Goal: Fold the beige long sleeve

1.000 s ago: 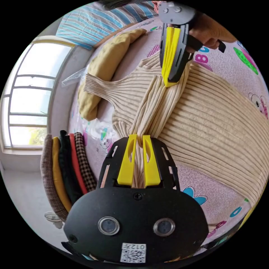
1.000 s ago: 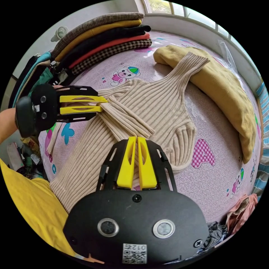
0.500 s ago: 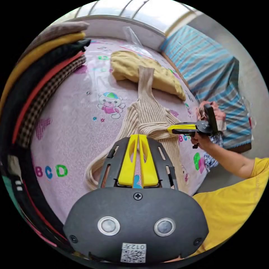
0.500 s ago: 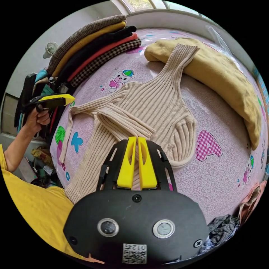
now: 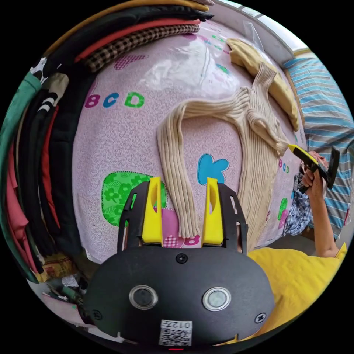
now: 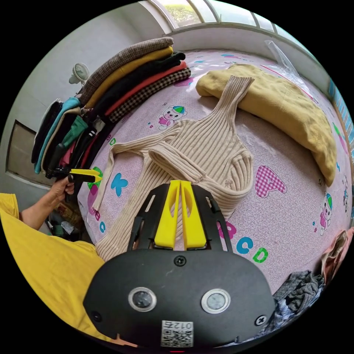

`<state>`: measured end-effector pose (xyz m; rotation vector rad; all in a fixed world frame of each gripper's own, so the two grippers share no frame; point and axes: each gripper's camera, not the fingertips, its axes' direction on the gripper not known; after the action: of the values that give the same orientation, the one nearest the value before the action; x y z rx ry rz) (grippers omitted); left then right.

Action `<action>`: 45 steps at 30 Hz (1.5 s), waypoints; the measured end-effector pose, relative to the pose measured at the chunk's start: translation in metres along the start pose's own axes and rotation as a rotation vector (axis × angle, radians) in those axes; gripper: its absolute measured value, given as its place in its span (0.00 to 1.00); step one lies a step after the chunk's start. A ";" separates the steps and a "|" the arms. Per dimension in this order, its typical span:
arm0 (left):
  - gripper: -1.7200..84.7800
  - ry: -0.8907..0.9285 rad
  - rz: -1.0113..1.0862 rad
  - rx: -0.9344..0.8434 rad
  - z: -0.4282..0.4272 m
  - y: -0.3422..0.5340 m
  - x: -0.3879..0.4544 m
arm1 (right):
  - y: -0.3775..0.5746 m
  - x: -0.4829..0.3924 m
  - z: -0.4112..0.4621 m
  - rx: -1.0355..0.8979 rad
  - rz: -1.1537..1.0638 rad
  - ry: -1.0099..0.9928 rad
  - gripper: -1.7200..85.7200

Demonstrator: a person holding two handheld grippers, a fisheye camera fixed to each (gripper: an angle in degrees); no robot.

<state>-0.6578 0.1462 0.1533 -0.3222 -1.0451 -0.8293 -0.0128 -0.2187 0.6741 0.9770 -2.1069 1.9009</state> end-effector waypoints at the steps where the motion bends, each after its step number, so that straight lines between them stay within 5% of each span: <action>1: 0.15 -0.046 0.016 -0.033 0.001 -0.004 0.006 | 0.003 -0.007 0.006 -0.026 -0.017 0.009 0.03; 5: 0.10 -0.263 0.064 -0.063 -0.013 -0.018 0.018 | 0.017 -0.021 0.021 -0.054 -0.005 0.004 0.03; 9: 0.07 -0.117 0.057 -0.110 -0.053 -0.034 -0.006 | 0.029 -0.033 0.024 -0.051 -0.017 -0.021 0.03; 16: 0.06 0.835 -0.126 0.188 -0.216 -0.052 -0.109 | 0.027 -0.078 0.016 -0.019 -0.185 -0.087 0.04; 19: 0.06 1.001 -0.102 0.290 -0.281 -0.073 -0.117 | 0.024 -0.091 0.008 0.018 -0.228 -0.100 0.06; 30: 0.06 1.081 0.015 0.239 -0.359 -0.172 0.004 | 0.037 -0.085 -0.100 0.356 -0.255 -0.144 0.19; 36: 0.06 1.091 0.038 0.112 -0.332 -0.194 0.067 | 0.062 -0.007 -0.125 0.533 0.058 -0.198 0.08; 41: 0.06 1.179 0.121 0.076 -0.324 -0.197 0.048 | 0.068 0.092 -0.143 0.501 0.178 -0.334 0.05; 45: 0.06 1.040 0.096 0.101 -0.315 -0.190 -0.007 | 0.069 0.158 -0.136 0.310 0.228 -0.404 0.04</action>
<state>-0.5999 -0.1655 -0.0340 0.1567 -0.0927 -0.7089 -0.2161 -0.1506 0.7224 1.3316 -2.2556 2.3662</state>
